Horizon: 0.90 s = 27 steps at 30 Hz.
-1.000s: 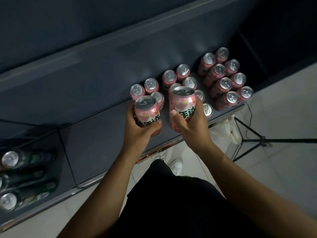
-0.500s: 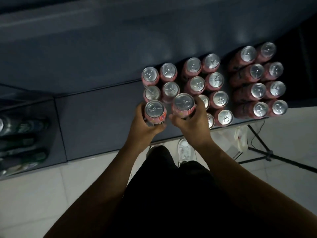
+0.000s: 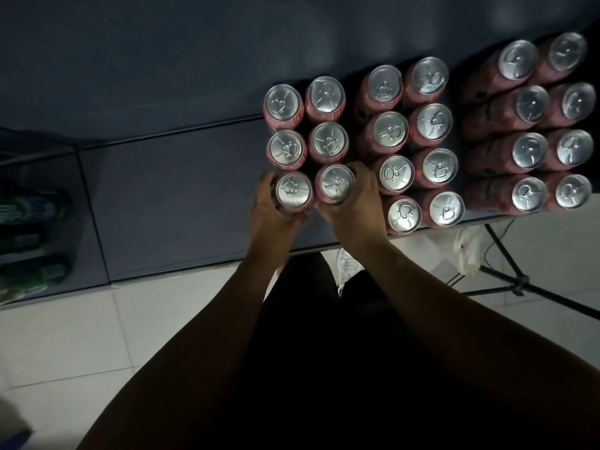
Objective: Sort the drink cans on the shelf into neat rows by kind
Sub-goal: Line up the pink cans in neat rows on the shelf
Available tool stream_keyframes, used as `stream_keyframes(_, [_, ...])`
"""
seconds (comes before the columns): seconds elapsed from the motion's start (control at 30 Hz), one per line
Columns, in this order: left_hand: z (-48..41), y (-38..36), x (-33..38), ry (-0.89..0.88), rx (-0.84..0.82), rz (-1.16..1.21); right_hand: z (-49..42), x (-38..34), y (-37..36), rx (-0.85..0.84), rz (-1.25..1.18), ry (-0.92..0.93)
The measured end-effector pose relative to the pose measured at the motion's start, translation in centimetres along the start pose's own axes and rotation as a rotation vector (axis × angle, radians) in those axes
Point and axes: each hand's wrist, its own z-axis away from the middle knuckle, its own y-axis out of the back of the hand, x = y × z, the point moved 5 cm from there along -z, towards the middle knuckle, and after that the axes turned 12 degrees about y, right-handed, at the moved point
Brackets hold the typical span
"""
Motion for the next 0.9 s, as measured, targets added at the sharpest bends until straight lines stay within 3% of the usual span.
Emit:
stream_keyframes(0.3, [-0.2, -0.1, 0.3, -0.021, 0.016, -0.071, 0.4, 0.8, -0.9, -0.012, -0.045, -0.012])
stream_keyframes(0.47, [1.3, 0.8, 2.0, -0.07, 0.036, -0.228, 1.1, -1.5, 1.1, -0.092, 0.088, 0.098])
stream_keyframes(0.63, [5.7, 2.2, 4.6, -0.166, 0.141, -0.438, 2.7, -4.7, 4.2, -0.135, 0.29, 0.213])
stream_keyframes(0.77, [10.6, 3.2, 6.9, -0.188, 0.322, -0.792, 4.8, -7.1, 6.9, -0.219, 0.532, 0.284])
stream_keyframes(0.9, [15.8, 3.8, 7.9, -0.169, 0.473, -0.872, 7.6, -9.9, 8.8, -0.28, 0.635, 0.382])
